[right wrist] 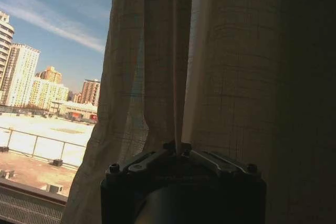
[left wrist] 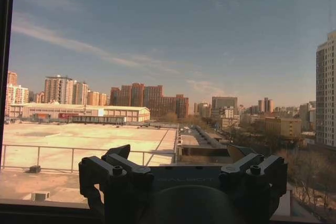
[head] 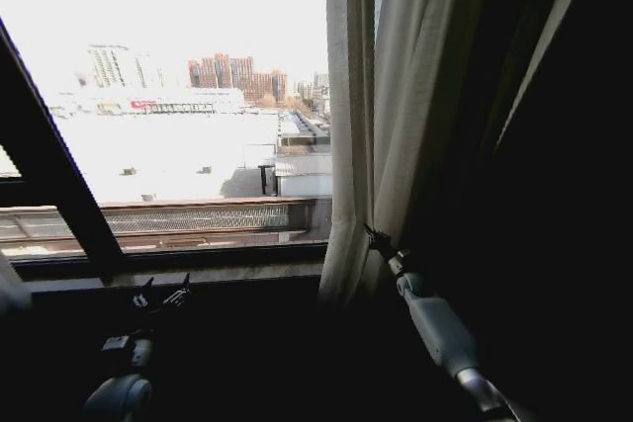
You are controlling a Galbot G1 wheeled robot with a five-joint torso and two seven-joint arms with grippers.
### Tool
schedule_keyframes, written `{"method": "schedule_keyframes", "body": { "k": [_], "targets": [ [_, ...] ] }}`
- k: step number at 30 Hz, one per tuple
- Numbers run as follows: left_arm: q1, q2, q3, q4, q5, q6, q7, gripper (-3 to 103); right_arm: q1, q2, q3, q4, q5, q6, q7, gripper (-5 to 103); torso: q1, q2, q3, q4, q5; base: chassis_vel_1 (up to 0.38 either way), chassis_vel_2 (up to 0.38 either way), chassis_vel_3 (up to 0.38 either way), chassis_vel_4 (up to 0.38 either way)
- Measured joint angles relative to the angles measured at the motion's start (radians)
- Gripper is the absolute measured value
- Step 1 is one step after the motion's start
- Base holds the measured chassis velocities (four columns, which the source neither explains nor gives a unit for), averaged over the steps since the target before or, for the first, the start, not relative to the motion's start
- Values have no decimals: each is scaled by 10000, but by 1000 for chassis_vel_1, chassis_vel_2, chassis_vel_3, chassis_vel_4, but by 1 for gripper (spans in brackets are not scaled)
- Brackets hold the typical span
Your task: Open the curtains by pulling them apart, changing their state from closed to fully open.
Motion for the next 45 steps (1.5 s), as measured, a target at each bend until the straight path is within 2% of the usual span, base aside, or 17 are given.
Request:
{"method": "schedule_keyframes", "body": {
  "k": [1, 9, 12, 14, 15, 23, 35, 39, 45],
  "targets": [
    [0, -1, 0, 0, 0, 0, 0, 100, -11, 17, -11, 40, -82, 47, 28, 0, 0, 0, 0, -1, -11, -328, -334, 355, 308],
    [0, -1, 2, -2, 0, 0, 13, 100, 19, 141, 19, 94, -76, 346, 304, 0, 0, 0, 0, -8, 6, -166, -173, 169, 176],
    [0, -1, 0, -1, 0, 0, 14, 100, 31, 147, 34, 120, -101, 352, 307, 0, -1, 0, 0, 2, -1, -4, -17, 3, 7],
    [0, -1, -3, 1, 0, 0, 6, 100, 15, 136, 63, 181, -154, 278, 276, 0, -1, 1, -1, 12, -18, 25, 25, -28, -11],
    [-1, 1, -9, 0, 0, 1, 1, 100, 0, 125, 84, 189, -179, 274, 202, 0, 0, 0, 0, 13, -13, 74, 75, -55, -23],
    [0, 0, -7, 0, 0, 0, 0, 100, -29, 83, 205, 111, -186, 324, 81, 0, 0, 0, 0, -6, 2, 24, 26, -14, -18],
    [0, 0, -1, 1, 0, 0, 1, 100, 43, 147, 154, -11, -87, 882, 185, 0, 6, -4, 2, 2, -4, -92, 73, 80, -66],
    [-1, 0, -1, 0, 0, 0, 1, 100, 102, 128, 142, -89, -427, 936, 136, 0, 12, -6, 3, 1, -2, -72, 66, 58, -51],
    [0, 0, 0, 0, 0, 0, 1, 100, 187, 43, 70, -247, -1361, 702, 578, 0, -6, 0, -3, -1, -3, 0, 0, 0, 0]
  ]
}}
